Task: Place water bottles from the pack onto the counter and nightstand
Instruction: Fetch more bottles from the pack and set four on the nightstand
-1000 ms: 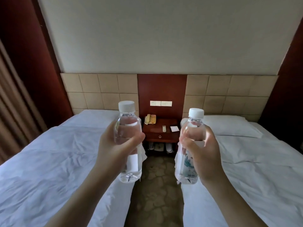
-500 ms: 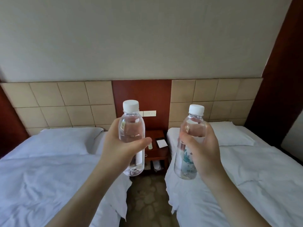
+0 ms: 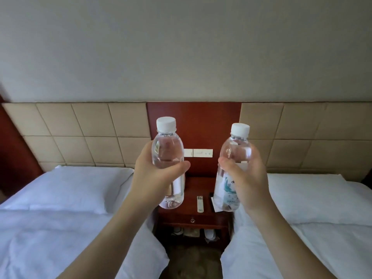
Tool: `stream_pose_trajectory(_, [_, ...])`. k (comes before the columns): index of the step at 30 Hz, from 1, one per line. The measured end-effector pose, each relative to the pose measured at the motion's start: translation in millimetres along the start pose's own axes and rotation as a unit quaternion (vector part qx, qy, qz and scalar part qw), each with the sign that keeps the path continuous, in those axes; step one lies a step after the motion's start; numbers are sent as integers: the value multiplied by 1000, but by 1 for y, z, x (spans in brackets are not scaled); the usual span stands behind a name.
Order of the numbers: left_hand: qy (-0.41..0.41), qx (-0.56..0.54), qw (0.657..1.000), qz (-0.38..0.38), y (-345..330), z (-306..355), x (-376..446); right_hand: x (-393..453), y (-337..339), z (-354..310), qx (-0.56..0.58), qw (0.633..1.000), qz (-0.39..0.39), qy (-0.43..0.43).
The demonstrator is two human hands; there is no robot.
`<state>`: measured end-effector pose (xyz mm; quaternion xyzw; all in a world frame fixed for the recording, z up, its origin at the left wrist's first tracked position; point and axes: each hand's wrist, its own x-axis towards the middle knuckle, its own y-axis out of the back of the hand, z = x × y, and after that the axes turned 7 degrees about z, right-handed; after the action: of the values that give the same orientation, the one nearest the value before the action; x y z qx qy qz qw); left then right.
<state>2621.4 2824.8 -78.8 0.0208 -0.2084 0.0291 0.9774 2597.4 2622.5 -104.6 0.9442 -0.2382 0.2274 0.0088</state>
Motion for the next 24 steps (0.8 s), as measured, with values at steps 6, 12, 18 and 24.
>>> stream_pose_trajectory(6, [1,25,1000,5,-31,-67,115,108,-36,67,-11,1000,-16,-8])
stream_pose_trajectory(12, [19,32,999,-21,-73,-180,236,218,-73,175,-39,998,12,-40])
stream_pose_trajectory(18, [50,27,996,-69,-120,-298,348,317,-108,291,-84,994,21,-66])
stream_pose_trajectory(24, [79,41,991,-100,-171,-423,412,378,-113,418,-114,987,25,-112])
